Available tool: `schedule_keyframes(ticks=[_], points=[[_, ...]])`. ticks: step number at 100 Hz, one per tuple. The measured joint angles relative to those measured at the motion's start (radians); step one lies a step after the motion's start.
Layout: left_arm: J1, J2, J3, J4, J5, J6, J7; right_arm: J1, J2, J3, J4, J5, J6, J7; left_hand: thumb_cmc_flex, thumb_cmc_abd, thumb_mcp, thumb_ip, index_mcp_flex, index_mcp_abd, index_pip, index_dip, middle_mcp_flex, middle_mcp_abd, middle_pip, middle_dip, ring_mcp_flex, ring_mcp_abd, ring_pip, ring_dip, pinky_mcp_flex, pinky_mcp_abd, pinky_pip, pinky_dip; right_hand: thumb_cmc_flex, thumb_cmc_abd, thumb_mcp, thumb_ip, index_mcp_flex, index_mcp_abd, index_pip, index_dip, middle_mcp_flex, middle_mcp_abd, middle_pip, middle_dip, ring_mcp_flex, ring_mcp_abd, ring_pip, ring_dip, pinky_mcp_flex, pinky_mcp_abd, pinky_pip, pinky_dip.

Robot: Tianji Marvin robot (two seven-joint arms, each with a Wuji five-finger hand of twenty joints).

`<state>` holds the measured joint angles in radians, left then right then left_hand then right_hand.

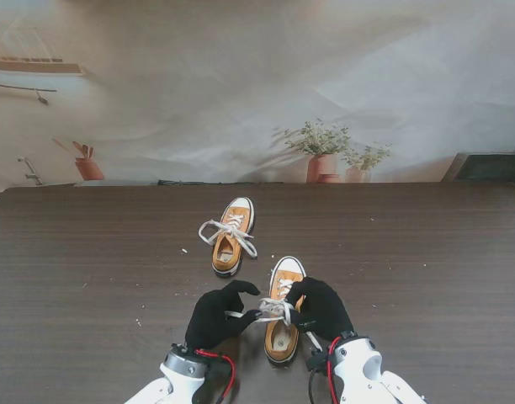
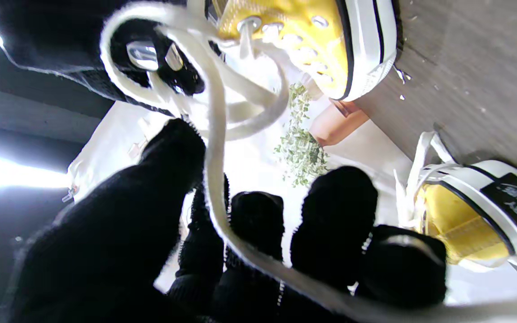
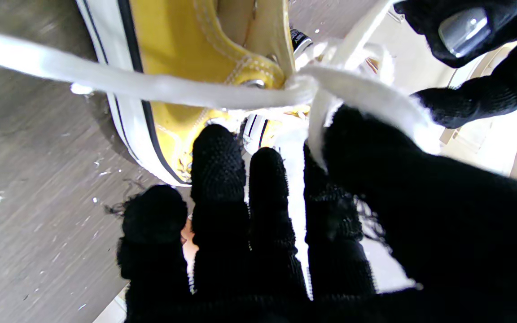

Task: Tie the shoelaces into a bow on the shoes

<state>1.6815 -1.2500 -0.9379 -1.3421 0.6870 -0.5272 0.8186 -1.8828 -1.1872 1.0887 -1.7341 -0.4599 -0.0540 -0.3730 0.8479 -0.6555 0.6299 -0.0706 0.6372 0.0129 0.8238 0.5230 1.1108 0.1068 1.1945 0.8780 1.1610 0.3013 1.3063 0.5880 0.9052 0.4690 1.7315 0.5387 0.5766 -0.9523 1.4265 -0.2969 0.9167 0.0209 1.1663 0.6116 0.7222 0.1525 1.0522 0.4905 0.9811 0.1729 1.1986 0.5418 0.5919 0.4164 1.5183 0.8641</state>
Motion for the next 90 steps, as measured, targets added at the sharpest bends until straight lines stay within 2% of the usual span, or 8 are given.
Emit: schedule_keyframes(ticks=[5,8,11,18,24,40,65,90], points=[[-0.003,0.001,0.004,0.002,0.02,0.003,0.002,0.0,0.0,0.0,0.0,0.0,-0.001,0.001,-0.001,-0.028,0.004,0.0,0.01,-0.004,0.067,0.062,0.0,-0.001,0.0,0.002,0.0,-0.002,-0.001,0.0,-0.003,0.0,-0.008,0.0,0.0,0.0,0.0,0.0,0.0,0.0,0.0,0.0,0.0,0.0,0.0,0.0,0.0,0.0,0.0,0.0,0.0,0.0,0.0,0.0],[-0.005,0.002,0.007,0.004,0.033,0.005,0.008,0.0,0.0,0.0,-0.001,0.0,-0.001,0.002,-0.003,-0.047,0.012,0.0,0.01,-0.08,0.105,0.104,0.0,-0.003,0.0,0.002,0.0,-0.002,-0.011,0.0,-0.004,0.0,-0.01,0.001,0.0,0.0,0.0,0.0,0.0,0.0,0.0,0.0,0.0,0.0,0.0,0.0,0.0,0.0,0.0,0.0,0.0,0.0,0.0,0.0],[-0.007,0.003,0.01,0.005,0.042,0.006,0.014,0.0,0.0,0.0,-0.001,0.001,-0.001,0.003,-0.001,-0.058,0.022,-0.001,0.01,-0.109,0.142,0.145,0.0,-0.004,0.0,0.002,-0.001,-0.003,-0.011,0.0,-0.006,0.0,-0.011,0.002,0.0,0.001,0.0,0.0,0.0,0.0,0.0,0.0,0.0,0.0,0.0,0.0,0.0,0.0,0.0,0.0,0.0,0.0,0.0,0.0],[-0.01,0.003,0.014,0.007,0.045,0.006,0.023,0.0,0.0,0.0,-0.001,0.001,-0.002,0.004,-0.001,-0.061,0.052,-0.001,0.01,-0.109,0.189,0.216,-0.011,-0.012,0.0,0.003,-0.011,-0.004,-0.016,0.0,-0.013,0.0,-0.015,0.005,0.0,0.001,0.0,0.0,0.0,0.0,0.0,0.0,0.0,0.0,0.0,0.0,0.0,0.0,0.0,0.0,0.0,0.0,0.001,0.0],[-0.012,0.004,0.015,0.008,0.043,0.006,0.025,0.0,0.0,-0.001,-0.001,0.001,-0.005,0.004,-0.001,-0.061,0.052,-0.001,0.01,-0.109,0.199,0.23,-0.011,-0.013,0.0,0.003,-0.011,-0.004,-0.022,0.002,-0.014,0.0,-0.021,0.007,0.0,0.001,0.0,0.0,0.0,0.0,0.0,0.0,0.0,0.0,0.0,0.0,0.0,0.0,0.0,0.0,0.0,0.0,0.001,0.0],[-0.022,0.006,0.026,0.013,0.035,0.021,0.016,0.0,0.001,-0.005,0.0,0.002,-0.011,0.005,-0.001,-0.083,0.052,-0.001,0.01,-0.109,0.175,0.23,-0.011,-0.013,0.0,0.003,-0.011,-0.012,-0.022,0.003,-0.014,0.0,-0.021,0.01,0.0,0.001,0.0,0.0,0.0,0.0,0.0,0.0,0.0,0.0,0.0,0.0,0.0,0.0,0.0,0.0,0.0,0.0,0.001,0.0],[-0.059,0.006,0.06,0.038,0.034,0.051,0.019,-0.001,0.001,-0.006,0.0,0.004,-0.028,0.005,0.012,-0.084,0.011,-0.011,0.095,-0.109,0.131,0.051,-0.01,-0.013,0.0,0.004,-0.011,-0.013,-0.023,0.003,-0.01,0.0,-0.022,0.01,0.0,0.002,0.0,0.0,0.0,0.0,0.0,0.0,0.0,0.0,0.0,0.0,0.0,0.0,0.0,0.0,0.0,0.0,0.001,0.0],[-0.094,0.002,0.092,0.061,0.039,0.066,0.034,-0.011,0.002,-0.004,-0.011,0.008,-0.047,0.013,0.012,-0.096,0.01,-0.011,0.119,-0.109,0.107,0.012,-0.008,-0.014,-0.002,0.004,-0.011,-0.015,-0.023,0.003,-0.004,0.0,-0.022,0.01,0.0,0.001,0.0,0.0,0.0,0.0,0.0,0.0,0.0,0.0,0.0,0.0,0.0,0.0,0.0,0.0,0.0,0.0,0.001,0.0]])
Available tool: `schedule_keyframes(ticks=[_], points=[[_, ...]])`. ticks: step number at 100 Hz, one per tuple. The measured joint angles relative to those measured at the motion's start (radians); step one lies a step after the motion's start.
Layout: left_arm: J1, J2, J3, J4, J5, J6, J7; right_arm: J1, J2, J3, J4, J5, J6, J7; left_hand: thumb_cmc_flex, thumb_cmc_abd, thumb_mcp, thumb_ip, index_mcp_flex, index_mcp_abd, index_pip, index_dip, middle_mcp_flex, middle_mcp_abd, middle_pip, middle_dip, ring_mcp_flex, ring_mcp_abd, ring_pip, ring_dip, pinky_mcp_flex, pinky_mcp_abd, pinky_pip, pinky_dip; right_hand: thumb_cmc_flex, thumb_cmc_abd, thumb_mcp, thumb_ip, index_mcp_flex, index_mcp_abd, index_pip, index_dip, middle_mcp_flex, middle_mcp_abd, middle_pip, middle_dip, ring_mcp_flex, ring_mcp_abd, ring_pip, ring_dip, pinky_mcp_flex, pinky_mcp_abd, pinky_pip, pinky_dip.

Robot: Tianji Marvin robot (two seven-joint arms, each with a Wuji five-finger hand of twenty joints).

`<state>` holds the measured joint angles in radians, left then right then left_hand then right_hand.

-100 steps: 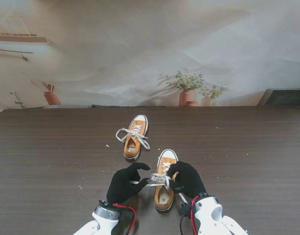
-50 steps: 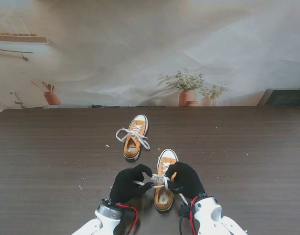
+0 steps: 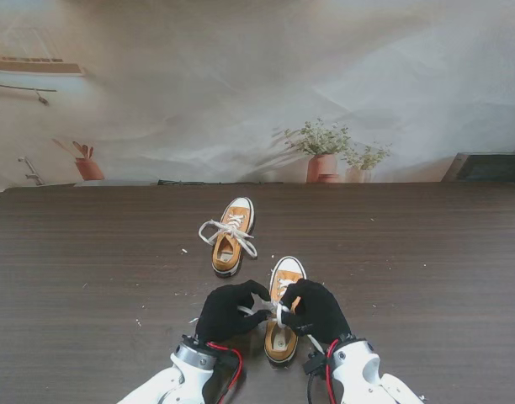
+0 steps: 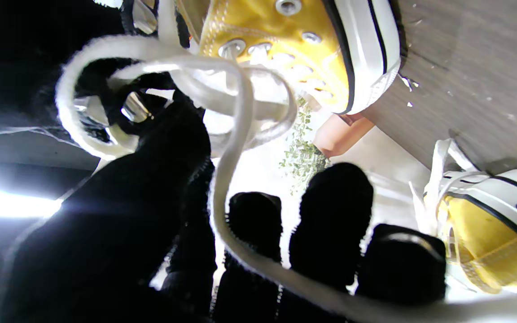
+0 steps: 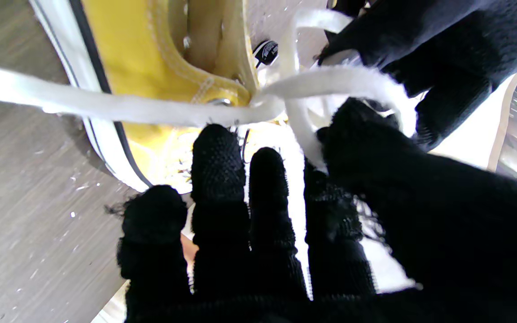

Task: Tie the shoelaces into a bow on the shoes

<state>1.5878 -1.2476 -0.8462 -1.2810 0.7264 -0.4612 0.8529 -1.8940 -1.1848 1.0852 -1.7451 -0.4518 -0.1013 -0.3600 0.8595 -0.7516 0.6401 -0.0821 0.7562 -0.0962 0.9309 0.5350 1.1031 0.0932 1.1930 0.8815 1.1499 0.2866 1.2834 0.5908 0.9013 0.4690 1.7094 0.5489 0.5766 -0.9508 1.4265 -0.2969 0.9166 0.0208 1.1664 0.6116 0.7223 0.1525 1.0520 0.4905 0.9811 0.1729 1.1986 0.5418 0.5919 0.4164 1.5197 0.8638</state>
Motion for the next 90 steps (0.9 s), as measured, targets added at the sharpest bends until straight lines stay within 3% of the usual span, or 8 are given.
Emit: schedule_keyframes(ticks=[14,33,57,63,72,81,90], points=[[-0.018,-0.002,0.023,0.012,0.021,0.023,0.042,-0.005,0.001,-0.001,-0.004,0.0,-0.013,0.0,0.042,0.003,0.003,-0.001,0.022,0.0,0.035,-0.038,0.0,0.0,0.0,0.003,0.0,0.0,0.0,0.0,0.004,0.0,0.0,0.0,0.0,0.0,0.0,0.0,0.0,0.0,0.0,0.0,0.0,0.0,0.0,0.0,0.0,0.0,0.0,0.0,0.0,0.0,0.0,0.0],[-0.027,-0.01,0.026,0.021,0.027,0.036,0.06,-0.013,0.002,-0.002,-0.012,0.0,-0.024,0.0,0.06,0.114,-0.011,-0.001,0.025,0.0,0.055,-0.062,-0.036,0.0,0.004,0.05,-0.023,0.0,-0.001,0.001,0.002,0.0,0.0,-0.002,0.0,0.0,0.0,0.0,0.0,0.0,0.0,0.0,0.0,0.0,0.0,0.0,0.0,0.0,0.0,0.0,0.0,0.0,0.0,0.0],[0.003,-0.015,-0.02,0.004,-0.016,0.005,0.008,-0.019,0.002,-0.002,-0.013,-0.005,-0.039,-0.009,0.059,0.22,-0.012,-0.001,-0.081,0.022,0.07,0.115,-0.086,-0.026,0.028,0.102,-0.06,-0.025,0.0,0.004,-0.038,0.0,0.0,0.015,0.0,0.0,0.0,0.0,0.0,0.0,0.0,0.0,0.0,0.0,0.0,0.0,0.0,0.0,0.0,0.0,0.0,0.0,0.0,0.0],[0.012,-0.016,-0.032,-0.001,-0.038,-0.014,-0.005,-0.02,0.002,-0.002,-0.013,-0.007,-0.04,-0.012,0.059,0.245,-0.012,-0.001,-0.109,0.055,0.078,0.15,-0.108,-0.038,0.028,0.108,-0.083,-0.025,0.0,0.004,-0.056,0.0,0.0,0.026,0.0,0.0,0.0,0.0,0.0,0.0,0.0,0.0,0.011,0.0,-0.001,0.0,0.0,0.0,0.0,0.0,0.0,0.0,0.0,0.0],[0.027,-0.016,-0.051,-0.011,-0.066,-0.036,-0.049,-0.02,0.002,-0.003,-0.013,-0.008,-0.039,-0.014,0.061,0.285,-0.067,0.0,-0.161,0.067,0.075,0.205,-0.157,-0.043,0.026,0.138,-0.133,-0.025,0.0,0.014,-0.111,0.0,-0.01,0.073,0.0,0.0,0.0,0.0,0.0,0.0,0.0,0.0,0.011,0.0,-0.001,0.0,0.0,0.0,0.0,0.0,0.0,0.0,0.0,0.0],[0.041,-0.014,-0.061,-0.021,-0.087,-0.048,-0.099,-0.02,0.002,-0.004,-0.013,-0.008,-0.039,-0.017,0.106,0.344,-0.143,0.001,-0.216,0.067,0.057,0.266,-0.23,-0.043,-0.039,0.17,-0.2,-0.019,-0.016,0.031,-0.183,0.0,-0.05,0.138,0.0,0.0,0.0,0.0,0.0,0.0,0.0,0.0,0.011,0.0,-0.001,0.0,0.0,0.0,0.0,0.0,0.0,0.0,0.0,0.0],[0.05,-0.012,-0.066,-0.028,-0.113,-0.057,-0.127,-0.02,0.001,-0.007,-0.012,-0.009,-0.039,-0.022,0.13,0.374,-0.204,0.001,-0.275,0.068,0.064,0.306,-0.304,-0.015,-0.186,0.187,-0.296,0.004,-0.069,0.057,-0.278,0.0,-0.139,0.186,0.0,0.0,0.0,0.0,0.0,0.0,0.0,0.0,0.011,0.0,-0.001,0.0,0.0,0.0,0.0,0.0,0.0,0.0,0.0,0.0]])
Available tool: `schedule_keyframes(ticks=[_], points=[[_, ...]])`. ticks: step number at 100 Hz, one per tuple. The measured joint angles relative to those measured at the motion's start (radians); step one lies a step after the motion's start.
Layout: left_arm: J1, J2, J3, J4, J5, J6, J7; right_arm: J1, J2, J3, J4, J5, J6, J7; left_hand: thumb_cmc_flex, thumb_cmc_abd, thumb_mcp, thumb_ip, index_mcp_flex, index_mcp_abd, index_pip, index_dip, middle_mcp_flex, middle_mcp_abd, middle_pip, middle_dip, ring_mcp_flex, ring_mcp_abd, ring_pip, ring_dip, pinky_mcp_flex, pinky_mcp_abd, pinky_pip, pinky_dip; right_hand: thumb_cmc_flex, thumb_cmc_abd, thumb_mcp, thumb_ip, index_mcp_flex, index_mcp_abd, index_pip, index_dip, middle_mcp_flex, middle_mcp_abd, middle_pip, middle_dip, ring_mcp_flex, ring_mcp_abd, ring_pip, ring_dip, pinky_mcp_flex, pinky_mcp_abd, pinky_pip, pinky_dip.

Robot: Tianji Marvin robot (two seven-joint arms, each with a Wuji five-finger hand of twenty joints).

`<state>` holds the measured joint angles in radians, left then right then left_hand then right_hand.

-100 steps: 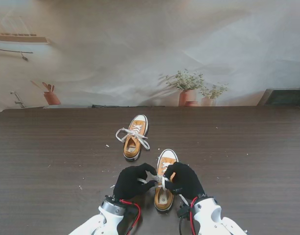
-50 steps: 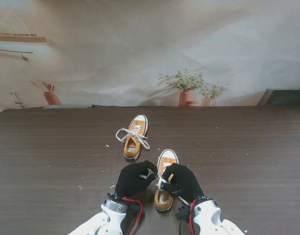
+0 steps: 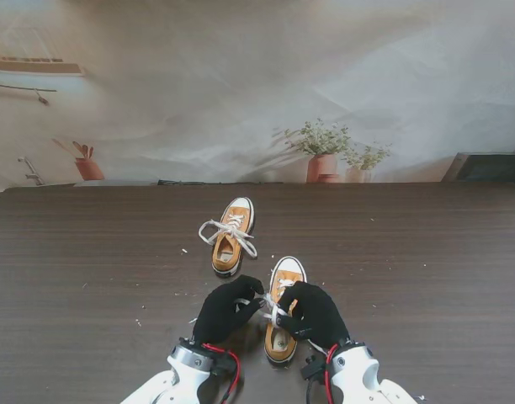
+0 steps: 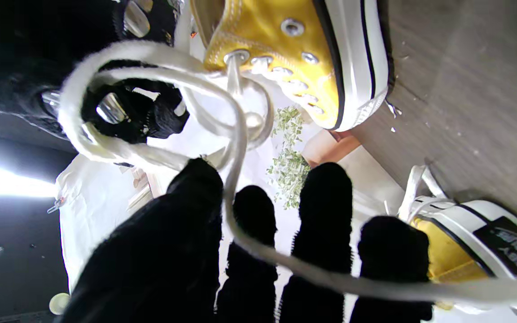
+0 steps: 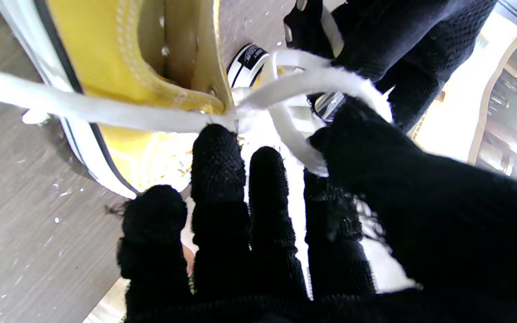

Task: Tie the shoelaces into a bow on the shoes

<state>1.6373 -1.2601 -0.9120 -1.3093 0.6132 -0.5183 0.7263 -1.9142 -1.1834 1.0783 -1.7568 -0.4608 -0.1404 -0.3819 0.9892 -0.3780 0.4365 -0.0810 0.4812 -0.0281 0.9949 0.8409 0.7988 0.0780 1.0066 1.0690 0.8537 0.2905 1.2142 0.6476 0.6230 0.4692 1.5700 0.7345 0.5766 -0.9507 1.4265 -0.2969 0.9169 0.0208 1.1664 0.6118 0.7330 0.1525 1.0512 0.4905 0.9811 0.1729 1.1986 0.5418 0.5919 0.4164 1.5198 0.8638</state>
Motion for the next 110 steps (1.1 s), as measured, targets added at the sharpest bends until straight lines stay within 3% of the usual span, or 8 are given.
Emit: schedule_keyframes(ticks=[11,21,33,48,76,84,96,110], points=[[0.006,0.002,-0.003,-0.005,-0.006,-0.002,-0.007,0.0,0.0,-0.002,0.0,0.0,0.0,-0.001,0.003,-0.008,0.014,0.017,0.0,-0.004,-0.004,-0.055,-0.143,0.05,-0.326,-0.054,-0.179,0.008,-0.127,0.009,-0.192,0.001,-0.155,0.021,0.0,0.0,0.0,0.0,0.0,0.0,0.0,0.0,0.0,0.0,0.0,0.0,0.011,0.0,0.0,0.0,0.0,0.0,0.0,0.0],[0.007,0.003,0.001,-0.005,0.032,0.0,0.014,0.0,0.0,-0.002,0.0,-0.001,0.0,0.001,-0.04,-0.08,0.113,0.028,0.0,-0.005,-0.081,-0.152,-0.292,0.051,-0.38,-0.31,-0.297,-0.002,-0.247,0.01,-0.326,0.002,-0.24,0.044,0.0,0.0,0.0,0.0,0.0,0.0,0.0,0.0,0.0,0.0,0.0,0.0,0.011,0.0,0.0,0.0,0.0,0.0,0.0,0.0],[0.005,0.008,0.01,-0.006,0.085,0.005,0.035,0.0,0.0,-0.002,0.0,-0.001,0.001,0.002,-0.133,-0.165,0.234,0.038,0.0,-0.006,-0.134,-0.161,-0.311,0.051,-0.405,-0.379,-0.314,-0.019,-0.282,0.01,-0.37,0.002,-0.263,0.047,0.0,0.0,0.0,0.0,0.0,0.0,0.0,0.0,0.0,0.0,-0.01,0.0,0.011,0.0,0.0,0.0,0.0,0.0,0.0,0.0],[-0.003,0.017,0.026,-0.002,0.11,0.017,0.064,0.0,0.0,-0.002,-0.001,-0.002,0.002,0.003,-0.165,-0.272,0.268,0.039,0.001,-0.006,-0.162,-0.164,-0.307,0.051,-0.405,-0.382,-0.314,-0.025,-0.283,0.01,-0.372,-0.005,-0.271,0.047,0.0,0.0,0.0,0.0,0.0,0.0,0.0,0.0,0.0,0.0,-0.01,0.0,0.011,0.0,0.0,0.0,0.0,0.0,0.0,0.0],[-0.032,0.016,0.054,0.017,0.122,0.061,0.122,-0.001,0.0,-0.004,-0.002,-0.001,-0.002,0.002,-0.166,-0.267,0.289,0.038,0.057,-0.006,-0.238,-0.279,-0.174,0.051,-0.35,-0.382,-0.21,-0.025,-0.251,0.01,-0.253,-0.005,-0.224,0.045,0.0,0.0,0.0,0.0,0.0,0.0,0.0,0.0,0.0,0.0,-0.01,0.0,0.011,0.0,0.0,0.0,0.0,0.0,0.0,0.0],[-0.044,0.013,0.064,0.025,0.115,0.066,0.131,-0.001,0.0,-0.004,-0.002,-0.002,-0.004,0.002,-0.123,-0.254,0.262,0.0,0.105,-0.005,-0.214,-0.334,-0.09,0.051,-0.341,-0.279,-0.16,-0.025,-0.22,0.01,-0.21,-0.005,-0.194,0.043,0.0,0.0,0.0,0.0,0.0,0.0,0.0,0.0,0.0,0.0,-0.01,0.0,0.011,0.0,0.0,0.0,0.0,0.0,0.0,0.0],[-0.058,0.007,0.074,0.036,0.108,0.075,0.138,-0.003,0.0,-0.002,-0.003,-0.002,-0.008,0.002,-0.006,-0.205,0.14,-0.005,0.155,-0.005,-0.143,-0.397,0.08,0.051,-0.432,-0.159,-0.091,-0.025,-0.186,0.01,-0.156,-0.005,-0.152,0.043,0.0,0.0,0.0,0.0,0.0,0.0,0.0,0.0,0.0,0.0,-0.01,0.0,0.011,0.0,0.0,0.0,0.001,0.0,0.0,0.0],[-0.06,0.0,0.069,0.041,0.098,0.071,0.142,-0.009,0.0,0.003,-0.007,-0.002,-0.009,0.003,-0.005,-0.181,0.144,-0.004,0.167,-0.005,-0.133,-0.411,0.11,0.051,-0.444,-0.149,-0.09,-0.025,-0.184,0.01,-0.147,-0.005,-0.15,0.043,0.0,0.0,0.0,0.0,0.0,0.0,0.0,0.0,0.0,0.0,-0.01,0.0,0.011,0.0,0.0,0.0,0.001,0.0,0.0,0.0]])
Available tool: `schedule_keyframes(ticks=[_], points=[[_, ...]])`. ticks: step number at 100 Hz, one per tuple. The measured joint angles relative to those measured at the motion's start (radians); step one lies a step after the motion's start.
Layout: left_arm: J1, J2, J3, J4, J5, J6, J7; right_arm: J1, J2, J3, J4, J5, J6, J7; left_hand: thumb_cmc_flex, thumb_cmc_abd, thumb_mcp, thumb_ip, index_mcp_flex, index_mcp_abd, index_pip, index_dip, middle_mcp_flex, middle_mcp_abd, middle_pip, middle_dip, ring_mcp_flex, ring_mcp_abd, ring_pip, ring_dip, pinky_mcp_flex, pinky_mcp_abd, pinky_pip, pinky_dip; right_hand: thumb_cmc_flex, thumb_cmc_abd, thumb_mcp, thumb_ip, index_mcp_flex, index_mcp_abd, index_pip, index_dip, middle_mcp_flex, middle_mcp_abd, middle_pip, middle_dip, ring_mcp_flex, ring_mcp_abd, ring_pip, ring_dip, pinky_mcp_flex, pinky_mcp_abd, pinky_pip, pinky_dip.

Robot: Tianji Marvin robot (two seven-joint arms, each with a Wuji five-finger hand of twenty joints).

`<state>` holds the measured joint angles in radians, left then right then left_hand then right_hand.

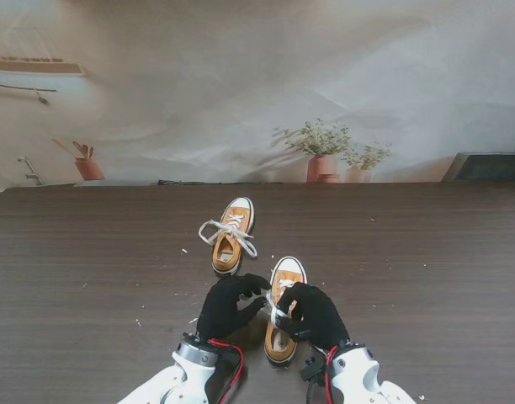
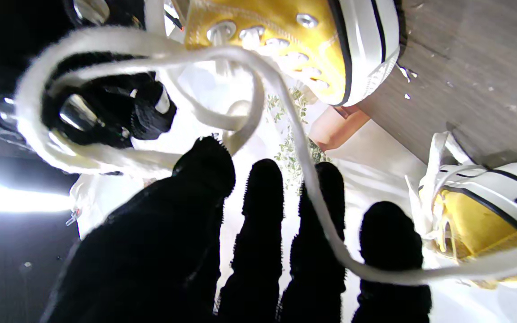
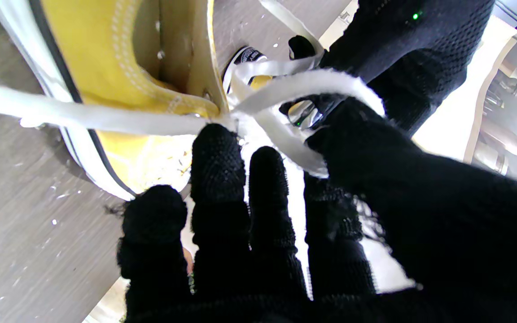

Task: Tie the shoelaces into a bow on the shoes

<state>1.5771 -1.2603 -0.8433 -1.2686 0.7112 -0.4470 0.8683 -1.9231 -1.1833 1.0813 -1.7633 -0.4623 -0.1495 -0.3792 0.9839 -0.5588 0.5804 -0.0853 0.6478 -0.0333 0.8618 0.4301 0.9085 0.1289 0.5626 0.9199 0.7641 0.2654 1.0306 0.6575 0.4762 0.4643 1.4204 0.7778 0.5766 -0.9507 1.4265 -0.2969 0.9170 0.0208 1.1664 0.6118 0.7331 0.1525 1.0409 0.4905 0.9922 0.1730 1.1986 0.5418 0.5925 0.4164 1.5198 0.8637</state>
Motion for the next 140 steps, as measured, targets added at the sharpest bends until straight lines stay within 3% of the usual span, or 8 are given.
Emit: schedule_keyframes(ticks=[25,44,59,74,96,106,117,140], points=[[0.028,-0.01,-0.041,-0.014,-0.02,-0.038,0.012,-0.006,0.0,0.004,-0.003,0.0,-0.005,-0.002,0.04,0.026,-0.023,0.009,-0.031,-0.001,-0.047,-0.022,0.003,0.0,-0.037,0.0,0.0,0.001,0.0,0.0,-0.011,0.003,0.0,0.0,0.0,0.0,0.0,0.0,0.0,0.0,0.0,0.0,0.0,0.0,0.0,0.0,0.0,0.0,0.0,0.0,0.0,0.0,0.0,0.0],[0.031,-0.017,-0.05,-0.013,-0.066,-0.075,0.005,-0.006,0.0,-0.003,-0.003,0.001,-0.007,-0.005,0.04,0.024,-0.022,0.009,-0.105,-0.001,0.033,0.105,0.028,0.01,-0.062,0.0,0.024,0.002,0.007,0.0,-0.002,0.004,0.0,0.0,0.0,0.0,0.0,0.0,0.0,0.0,0.0,0.0,0.0,0.0,0.0,0.0,0.0,0.0,0.0,0.0,0.002,0.0,0.0,0.0],[0.057,-0.011,-0.077,-0.032,-0.043,-0.083,-0.088,-0.006,0.0,-0.001,-0.003,-0.001,-0.007,-0.005,-0.181,-0.029,0.103,0.014,-0.178,-0.001,-0.098,0.13,-0.26,0.012,0.079,-0.181,-0.112,0.002,-0.049,0.0,-0.128,0.005,-0.067,-0.013,0.0,0.0,0.0,0.0,0.0,0.0,0.0,0.0,0.0,0.0,0.0,0.0,0.0,0.0,0.0,0.0,0.002,0.0,0.0,0.0],[0.1,0.018,-0.101,-0.066,0.032,-0.089,-0.093,-0.008,0.0,0.003,-0.006,-0.005,-0.008,-0.009,-0.204,-0.051,0.101,0.014,-0.19,-0.001,-0.145,0.128,-0.349,0.011,0.053,-0.231,-0.195,0.0,-0.1,0.0,-0.215,-0.001,-0.107,-0.014,0.0,0.0,0.0,0.0,0.0,0.0,0.0,0.0,0.0,0.0,0.0,0.0,0.0,0.0,0.0,0.0,0.002,0.0,0.0,0.0],[0.124,0.022,-0.142,-0.078,-0.037,-0.176,-0.101,-0.008,0.0,0.0,-0.008,-0.006,-0.005,-0.009,-0.256,0.013,0.057,0.032,-0.19,-0.001,-0.179,0.106,-0.422,0.011,-0.017,-0.274,-0.313,0.001,-0.238,0.0,-0.367,-0.002,-0.209,-0.023,0.0,0.0,0.0,0.0,0.0,0.0,0.0,0.0,0.0,0.0,-0.001,0.0,0.0,0.0,0.0,0.0,0.002,0.0,0.0,0.0],[0.127,0.02,-0.145,-0.078,-0.004,-0.175,-0.073,-0.008,0.0,-0.001,-0.009,-0.01,-0.003,-0.009,-0.256,0.01,0.057,0.032,-0.19,-0.001,-0.189,0.105,-0.48,0.011,-0.054,-0.306,-0.41,0.001,-0.38,-0.028,-0.474,-0.002,-0.387,-0.078,0.0,0.0,0.0,0.0,0.001,0.0,0.0,0.0,0.0,0.0,-0.001,0.0,0.0,0.0,0.0,0.0,0.002,0.0,0.0,0.0],[0.136,0.02,-0.154,-0.082,0.052,-0.178,-0.051,-0.008,0.0,-0.001,-0.011,-0.012,0.0,-0.009,-0.265,-0.029,0.037,0.032,-0.19,-0.001,-0.199,0.092,-0.554,0.01,-0.136,-0.371,-0.533,0.007,-0.632,-0.146,-0.558,-0.004,-0.844,-0.202,0.0,-0.001,0.0,0.0,0.01,0.0,-0.004,0.0,0.0,0.0,-0.001,0.0,0.0,0.0,0.0,0.0,0.002,0.0,0.0,0.0],[0.143,0.031,-0.165,-0.082,0.077,-0.193,-0.033,-0.007,0.001,-0.003,-0.013,-0.014,0.004,-0.007,-0.262,-0.119,0.076,0.032,-0.162,-0.002,-0.063,0.164,-0.587,0.01,-0.166,-0.401,-0.548,0.011,-0.756,-0.174,-0.521,-0.004,-1.214,-0.114,0.0,-0.001,0.0,0.0,0.01,0.0,-0.006,0.0,0.0,0.0,-0.001,0.0,0.0,0.0,0.0,0.0,0.002,0.0,0.0,0.0]])
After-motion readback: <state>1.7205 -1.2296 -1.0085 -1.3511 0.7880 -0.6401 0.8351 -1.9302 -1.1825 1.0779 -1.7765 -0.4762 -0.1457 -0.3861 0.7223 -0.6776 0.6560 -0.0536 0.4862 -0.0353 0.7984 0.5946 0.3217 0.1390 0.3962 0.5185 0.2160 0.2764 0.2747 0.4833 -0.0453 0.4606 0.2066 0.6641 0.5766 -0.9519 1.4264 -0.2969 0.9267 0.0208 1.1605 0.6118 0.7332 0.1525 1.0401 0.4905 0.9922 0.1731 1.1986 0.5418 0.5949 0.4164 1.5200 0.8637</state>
